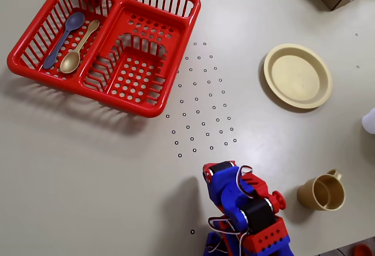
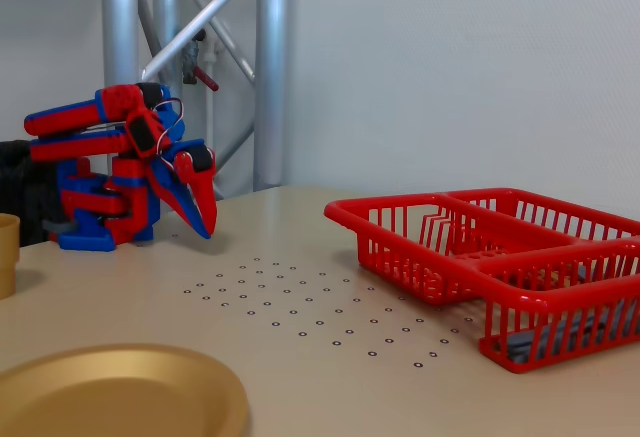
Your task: Grasp the plate, place it on the cross drawn on the table.
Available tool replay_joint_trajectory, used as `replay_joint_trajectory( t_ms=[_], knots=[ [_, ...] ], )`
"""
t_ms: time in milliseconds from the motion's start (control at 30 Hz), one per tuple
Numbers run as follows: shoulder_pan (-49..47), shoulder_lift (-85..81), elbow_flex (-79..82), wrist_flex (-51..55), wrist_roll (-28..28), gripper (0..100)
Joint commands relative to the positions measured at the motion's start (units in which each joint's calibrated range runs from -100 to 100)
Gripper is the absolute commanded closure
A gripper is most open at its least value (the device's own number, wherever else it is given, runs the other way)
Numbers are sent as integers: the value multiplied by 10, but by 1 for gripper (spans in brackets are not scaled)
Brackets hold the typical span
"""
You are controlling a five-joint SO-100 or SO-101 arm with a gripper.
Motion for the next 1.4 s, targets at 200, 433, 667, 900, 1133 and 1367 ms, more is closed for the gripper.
replay_joint_trajectory(
  t_ms=[200, 433, 667, 900, 1133, 1367],
  knots=[
    [7, -2, -9, 10, -1, 100],
    [11, -2, -9, 10, -2, 100],
    [10, -2, -9, 10, -1, 100],
    [10, -2, -9, 10, -1, 100],
    [10, -2, -9, 10, -1, 100],
    [10, -2, -9, 10, -1, 100]
  ],
)
